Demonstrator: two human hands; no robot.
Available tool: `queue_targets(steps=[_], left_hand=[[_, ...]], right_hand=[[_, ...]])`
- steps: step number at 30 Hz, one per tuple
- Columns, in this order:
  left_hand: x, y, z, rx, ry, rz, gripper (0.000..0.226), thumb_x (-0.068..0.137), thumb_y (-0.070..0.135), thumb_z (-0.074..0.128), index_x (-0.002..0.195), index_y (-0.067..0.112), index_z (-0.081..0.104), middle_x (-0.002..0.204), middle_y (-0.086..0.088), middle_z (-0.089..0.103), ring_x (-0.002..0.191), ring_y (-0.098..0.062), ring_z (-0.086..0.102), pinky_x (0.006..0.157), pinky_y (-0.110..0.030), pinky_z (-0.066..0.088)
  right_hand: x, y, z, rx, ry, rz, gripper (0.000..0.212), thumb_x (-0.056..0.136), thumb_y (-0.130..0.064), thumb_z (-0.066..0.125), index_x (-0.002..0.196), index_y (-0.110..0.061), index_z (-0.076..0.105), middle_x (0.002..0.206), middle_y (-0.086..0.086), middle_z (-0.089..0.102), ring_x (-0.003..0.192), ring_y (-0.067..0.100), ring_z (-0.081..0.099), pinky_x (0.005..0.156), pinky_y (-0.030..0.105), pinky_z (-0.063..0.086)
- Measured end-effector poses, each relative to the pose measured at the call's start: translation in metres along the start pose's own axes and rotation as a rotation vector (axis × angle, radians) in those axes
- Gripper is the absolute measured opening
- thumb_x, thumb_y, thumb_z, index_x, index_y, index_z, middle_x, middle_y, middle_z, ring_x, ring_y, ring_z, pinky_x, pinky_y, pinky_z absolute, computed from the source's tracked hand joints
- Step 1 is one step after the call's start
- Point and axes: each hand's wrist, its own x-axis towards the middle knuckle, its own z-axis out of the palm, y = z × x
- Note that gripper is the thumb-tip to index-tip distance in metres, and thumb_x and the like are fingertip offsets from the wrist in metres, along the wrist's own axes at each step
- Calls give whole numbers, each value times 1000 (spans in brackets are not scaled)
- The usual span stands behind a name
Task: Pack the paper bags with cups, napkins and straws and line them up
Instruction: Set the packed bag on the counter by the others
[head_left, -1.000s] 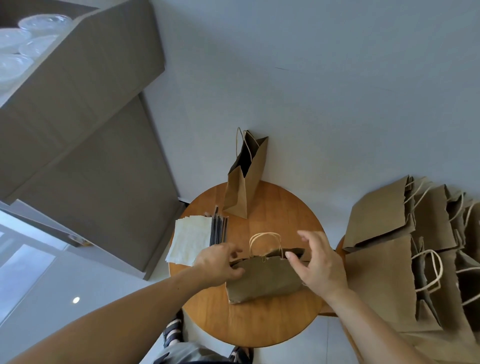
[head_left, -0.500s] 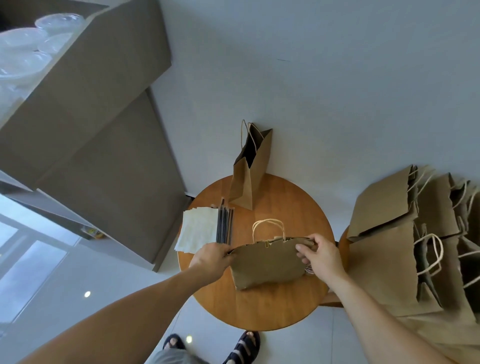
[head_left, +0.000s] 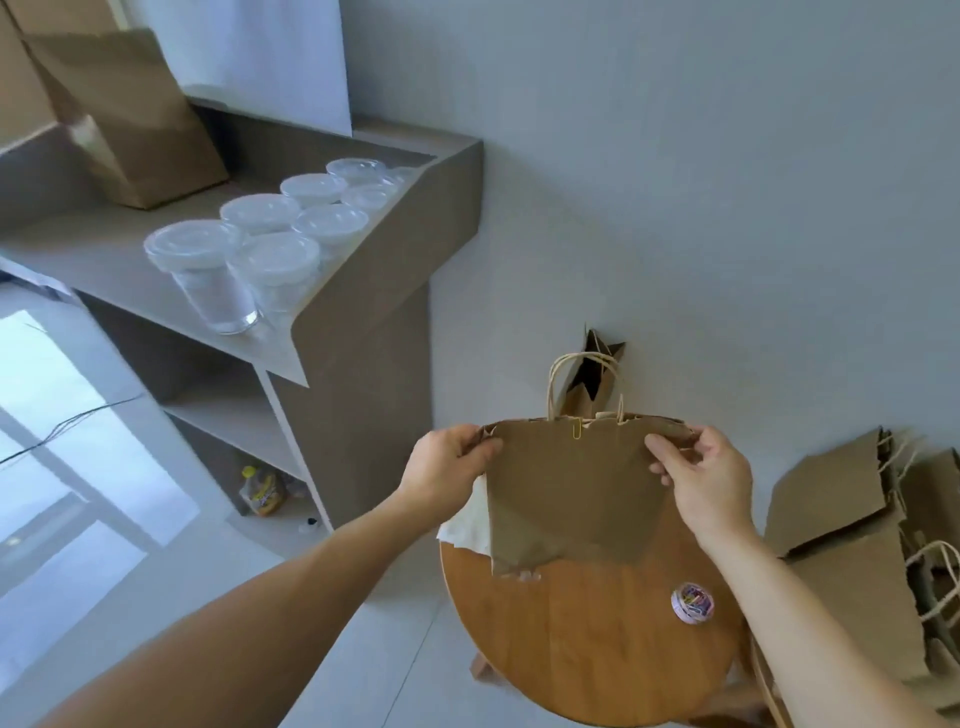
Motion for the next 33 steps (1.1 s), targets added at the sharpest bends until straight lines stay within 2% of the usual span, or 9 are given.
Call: queue_targets(steps=[3,5,12,15,18,23,28,31,33], left_hand=[[-16,16,-53,-68,116,76,26,97,31,61,90,8,69,90,-16,72,83,-31,69,80,-46,55],[-26,28,-89,-87,214,136,25,97,33,60,89,12,71,89,-14,71,85,-30,67,81,-45,52],[-54,72,-207,-145,445,311,27,99,30,58,78,16,68,60,8,57,54,0,46,51,-11,36],[-59,92,-255,-138,577,365,30,99,34,57,86,10,70,81,-10,68,70,-19,59,65,-25,48],[-56,116,-303,-163,728,424,27,97,35,58,91,14,73,91,-9,72,87,-28,66,81,-46,53],[-44,148,-378,-88,941,518,24,87,42,60,75,25,72,68,8,65,66,-6,58,62,-31,50],[-31,154,-442,-40,1073,518,23,79,45,62,65,29,71,69,-2,61,69,-20,55,66,-40,47],[-22,151,-484,24,1129,514,42,79,48,61,84,8,72,85,-25,66,74,-33,60,75,-53,54],[-13,147,-511,71,1157,496,48,80,47,60,90,1,71,88,-29,65,75,-28,58,75,-52,53]], right_hand=[[-7,-62,29,35,14,-93,13,85,-21,76,88,-28,65,68,-8,71,57,7,65,53,17,51],[-12,-102,47,60,24,-153,12,86,-19,75,87,-26,65,64,-5,70,53,7,63,55,21,52],[-25,-227,102,172,-31,-304,10,88,-14,73,96,-10,68,67,4,68,46,4,61,45,15,48],[-23,-274,123,186,-98,-383,7,87,-18,74,86,-21,69,56,-1,66,45,10,59,44,19,48],[-12,-322,144,226,-158,-478,9,86,-21,75,82,-25,69,54,2,64,43,14,56,42,22,46],[18,-398,186,320,-258,-616,9,88,-23,74,81,-25,68,51,-1,62,41,14,54,41,23,44],[44,-452,244,365,-387,-701,7,90,-19,71,86,-16,68,53,-6,64,39,11,55,42,23,47],[58,-481,287,381,-453,-700,14,92,-15,68,96,-2,66,66,5,68,45,15,62,48,31,55],[68,-499,317,385,-528,-664,11,94,-12,65,95,-1,64,67,9,68,51,21,66,54,33,58]])
